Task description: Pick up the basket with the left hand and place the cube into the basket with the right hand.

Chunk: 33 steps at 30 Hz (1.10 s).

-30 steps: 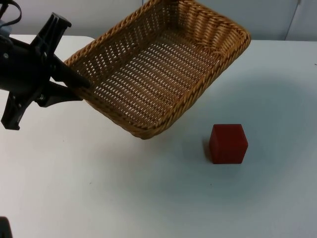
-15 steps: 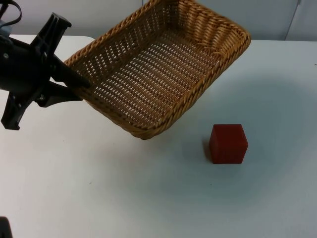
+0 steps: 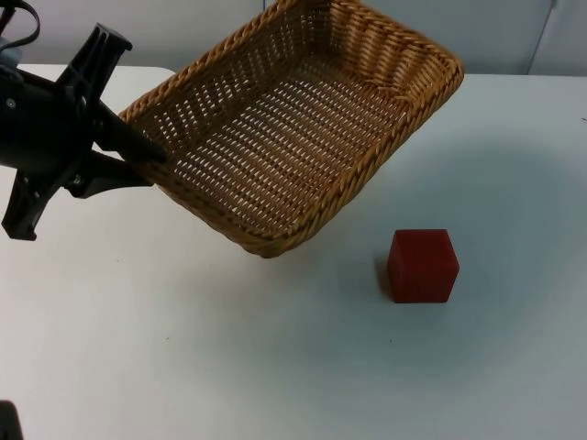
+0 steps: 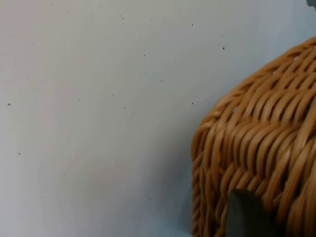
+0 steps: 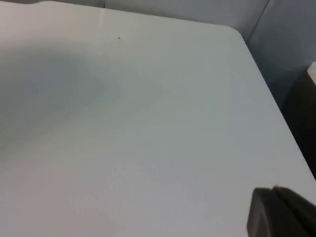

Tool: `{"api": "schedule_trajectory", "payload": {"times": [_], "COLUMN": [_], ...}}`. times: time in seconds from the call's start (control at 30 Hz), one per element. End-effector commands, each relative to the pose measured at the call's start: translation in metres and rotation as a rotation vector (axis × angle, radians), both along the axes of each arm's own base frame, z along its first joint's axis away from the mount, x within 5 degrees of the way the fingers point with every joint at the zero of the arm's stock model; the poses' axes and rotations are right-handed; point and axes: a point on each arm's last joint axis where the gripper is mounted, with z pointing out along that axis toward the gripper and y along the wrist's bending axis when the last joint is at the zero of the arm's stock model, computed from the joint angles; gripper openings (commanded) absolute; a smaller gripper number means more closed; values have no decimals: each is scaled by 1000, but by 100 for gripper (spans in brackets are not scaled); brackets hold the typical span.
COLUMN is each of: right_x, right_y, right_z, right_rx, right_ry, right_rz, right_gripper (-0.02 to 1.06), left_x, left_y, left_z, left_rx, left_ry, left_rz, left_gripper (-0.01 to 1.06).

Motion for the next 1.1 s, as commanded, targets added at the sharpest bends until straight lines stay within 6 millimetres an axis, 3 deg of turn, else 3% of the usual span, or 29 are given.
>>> {"api": "schedule_trajectory", "payload": {"times": [0.0,0.03,0.07,0.2,0.23,0.33,0.43,0.47,0.53,0.6,0.63,0.77,0.8,0.93,1.0,1.07], "right_x": [14,30,30,72,72,102,132,132,155,181,181,228,228,262,265,279], "right_y": [-1,4,4,34,34,64,92,92,108,120,120,130,130,146,148,160], "right_z": [3,4,4,13,13,27,40,40,41,27,27,-14,-14,-53,-58,-82], "right_rx": [0,-2,-2,-30,-30,-62,-46,-46,-12,42,42,98,98,164,171,244], "right_ry": [16,64,64,201,201,286,363,363,451,561,561,659,659,672,674,680], "right_rz": [-12,17,17,134,134,178,222,222,240,250,250,230,230,248,251,269], "right_gripper": [2,5,5,24,24,50,86,86,104,105,105,105,105,105,105,105], "left_x": [1,1,1,1,1,1,1,1,1,1,1,1,1,1,1,1], "left_y": [-4,-4,-4,-4,-4,-4,-4,-4,-4,-4,-4,-4,-4,-4,-4,-4], "left_z": [10,10,10,10,10,10,9,9,9,9,9,9,9,9,9,9], "left_rx": [-51,-51,-51,-51,-51,-51,-49,-49,-49,-49,-49,-49,-49,-49,-49,-49], "left_ry": [-23,-23,-23,-23,-23,-23,-23,-23,-23,-23,-23,-23,-23,-23,-23,-23], "left_rz": [-12,-12,-12,-12,-12,-12,-11,-11,-11,-11,-11,-11,-11,-11,-11,-11], "left_gripper": [0,0,0,0,0,0,0,0,0,0,0,0,0,0,0,0]}}
